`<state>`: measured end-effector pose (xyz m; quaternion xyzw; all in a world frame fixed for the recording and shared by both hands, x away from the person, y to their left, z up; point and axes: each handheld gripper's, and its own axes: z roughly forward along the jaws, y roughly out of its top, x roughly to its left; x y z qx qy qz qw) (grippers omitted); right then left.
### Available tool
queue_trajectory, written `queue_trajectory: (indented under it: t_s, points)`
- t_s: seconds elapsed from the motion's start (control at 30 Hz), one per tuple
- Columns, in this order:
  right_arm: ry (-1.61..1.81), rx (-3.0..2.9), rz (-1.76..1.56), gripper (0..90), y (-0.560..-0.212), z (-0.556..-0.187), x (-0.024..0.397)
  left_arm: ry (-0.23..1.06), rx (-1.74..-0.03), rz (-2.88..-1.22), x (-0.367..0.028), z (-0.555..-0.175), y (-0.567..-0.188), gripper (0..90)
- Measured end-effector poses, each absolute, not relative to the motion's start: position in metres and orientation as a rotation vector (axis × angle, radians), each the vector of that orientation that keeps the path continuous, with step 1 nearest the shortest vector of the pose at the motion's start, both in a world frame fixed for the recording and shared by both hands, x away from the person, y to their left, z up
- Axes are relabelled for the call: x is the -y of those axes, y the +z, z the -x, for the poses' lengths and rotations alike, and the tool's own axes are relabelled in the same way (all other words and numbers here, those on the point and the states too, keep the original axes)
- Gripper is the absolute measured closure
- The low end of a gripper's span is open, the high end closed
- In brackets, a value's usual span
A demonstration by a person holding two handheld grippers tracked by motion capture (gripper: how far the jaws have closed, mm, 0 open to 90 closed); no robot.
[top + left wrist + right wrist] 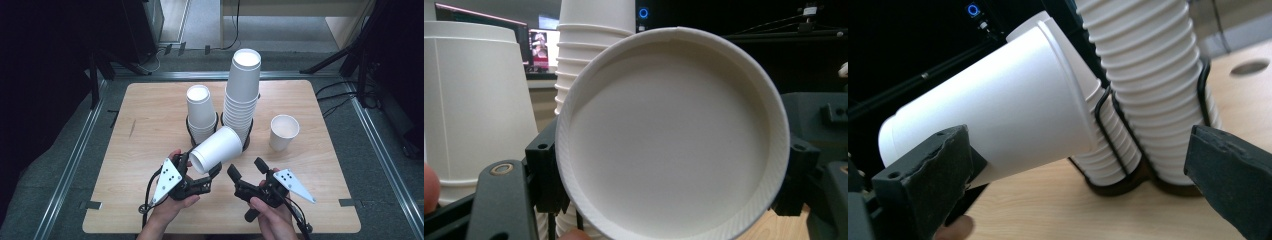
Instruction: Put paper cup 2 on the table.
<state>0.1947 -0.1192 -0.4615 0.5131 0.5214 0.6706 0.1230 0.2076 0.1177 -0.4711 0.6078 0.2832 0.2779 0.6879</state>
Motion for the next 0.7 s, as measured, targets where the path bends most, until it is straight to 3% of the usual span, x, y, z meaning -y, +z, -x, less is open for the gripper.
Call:
queue_trajectory:
  t_s: [0.7]
  points:
    - [2.365, -1.167, -2.086, 0.0, -0.469, -0.209, 0.113, 0.635, -0.638, -1.350, -0.111, -0.208, -0.478, 23.0]
